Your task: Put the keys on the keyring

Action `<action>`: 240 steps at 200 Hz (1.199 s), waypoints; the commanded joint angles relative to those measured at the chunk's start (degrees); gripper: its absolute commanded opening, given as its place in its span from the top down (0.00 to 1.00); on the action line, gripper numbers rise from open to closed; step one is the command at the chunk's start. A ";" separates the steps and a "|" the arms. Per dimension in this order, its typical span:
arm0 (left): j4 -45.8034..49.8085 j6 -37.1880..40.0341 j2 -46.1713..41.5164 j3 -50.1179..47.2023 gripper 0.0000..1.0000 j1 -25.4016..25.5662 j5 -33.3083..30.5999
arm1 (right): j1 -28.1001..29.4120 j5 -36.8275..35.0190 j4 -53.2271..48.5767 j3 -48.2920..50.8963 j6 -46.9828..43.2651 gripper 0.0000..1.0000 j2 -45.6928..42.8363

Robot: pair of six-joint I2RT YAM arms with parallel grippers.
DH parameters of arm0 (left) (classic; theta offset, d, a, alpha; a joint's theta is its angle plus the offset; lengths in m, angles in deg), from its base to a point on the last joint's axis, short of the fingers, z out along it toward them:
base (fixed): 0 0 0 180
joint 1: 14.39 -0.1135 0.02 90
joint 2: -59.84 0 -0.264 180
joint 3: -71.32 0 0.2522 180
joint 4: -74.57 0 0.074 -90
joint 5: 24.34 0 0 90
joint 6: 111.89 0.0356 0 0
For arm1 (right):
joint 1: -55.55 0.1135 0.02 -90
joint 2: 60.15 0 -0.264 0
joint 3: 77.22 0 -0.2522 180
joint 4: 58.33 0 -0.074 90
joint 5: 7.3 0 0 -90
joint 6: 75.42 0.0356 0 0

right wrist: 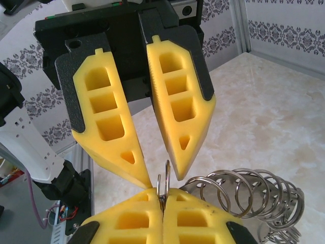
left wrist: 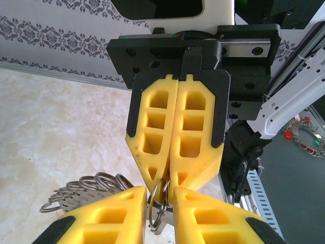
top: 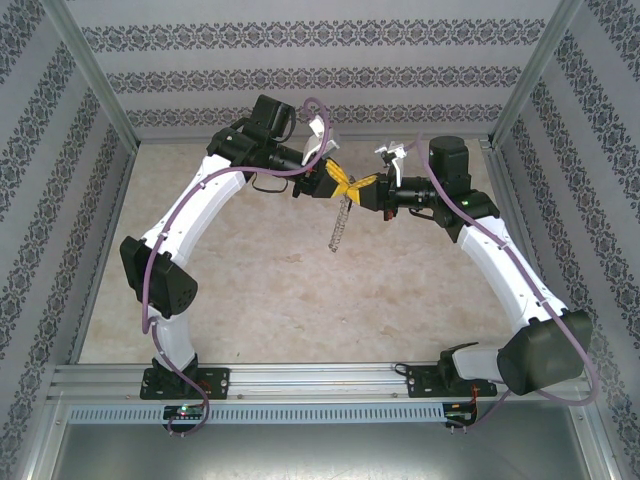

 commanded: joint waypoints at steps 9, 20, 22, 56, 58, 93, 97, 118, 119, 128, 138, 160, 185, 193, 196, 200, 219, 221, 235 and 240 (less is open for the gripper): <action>3.37 2.22 0.90 1.77 0.79 -0.26 2.64 | 0.15 0.84 2.07 -1.32 -1.25 1.00 -0.43; 3.84 2.48 1.07 1.93 0.80 -0.33 2.96 | 0.11 0.84 2.16 -1.37 -1.26 1.00 -0.32; 3.95 2.50 1.06 1.96 0.80 -0.29 3.09 | 0.09 0.84 2.14 -1.34 -1.26 1.00 -0.36; 4.84 2.86 1.71 2.38 0.87 -0.25 4.40 | 0.07 0.80 2.30 -1.29 -1.26 1.00 -0.12; 4.83 2.88 1.75 2.40 0.88 -0.31 4.55 | 0.06 0.78 2.28 -1.25 -1.26 1.00 -0.13; 3.64 2.07 2.24 2.02 1.00 -0.26 6.72 | -0.02 0.57 2.81 -0.90 -0.84 1.00 -0.23; 2.91 1.40 2.18 1.81 1.00 -0.32 6.95 | -0.10 0.53 2.92 -0.84 -0.74 1.00 -0.23; -5.50 -5.35 1.69 -1.39 1.00 -0.30 6.76 | -0.10 0.41 4.02 -0.37 0.47 1.00 -0.14; -5.80 -5.78 1.61 -1.64 1.00 -0.27 6.69 | -0.14 0.40 4.08 -0.41 0.57 1.00 -0.14; -11.56 -10.22 0.84 -3.87 1.00 -0.30 5.76 | -0.24 0.25 4.65 -0.10 1.25 1.00 -0.14; -17.06 -14.59 0.15 -6.25 1.00 -0.33 4.59 | -0.27 -0.17 5.50 0.28 2.20 1.00 -0.14; -24.97 -21.38 -0.80 -9.38 1.00 -0.30 2.15 | -1.18 -0.22 6.96 0.81 5.00 0.79 -0.45; -30.00 -26.06 -1.36 -11.15 1.00 -0.28 -0.41 | -2.49 -0.69 10.36 2.26 8.88 0.60 -1.66; -31.74 -27.38 -1.68 -12.04 1.00 -0.39 -0.84 | -3.16 -0.72 11.43 2.91 10.27 0.58 -2.26; -32.44 -27.91 -1.78 -12.39 1.00 -0.41 -0.90 | -3.35 -0.82 11.72 3.09 10.71 0.58 -2.45; -33.50 -28.69 -1.88 -12.97 1.00 -0.46 -0.88 | -3.57 -1.03 12.01 3.43 11.22 0.58 -2.72; -38.44 -32.04 -2.88 -15.57 1.00 -0.74 -1.33 | -4.77 -2.42 12.61 4.71 13.14 0.55 -4.01; -38.84 -32.32 -2.98 -15.75 1.00 -0.76 -1.37 | -4.93 -2.74 12.77 4.84 13.28 0.55 -4.18; -41.08 -34.03 -3.53 -16.97 1.00 -0.79 -2.04 | -5.75 -4.21 13.64 5.99 15.11 0.54 -5.03; -41.41 -34.50 -3.69 -17.27 1.00 -0.79 -2.33 | -6.08 -4.79 14.09 6.57 15.92 0.54 -5.33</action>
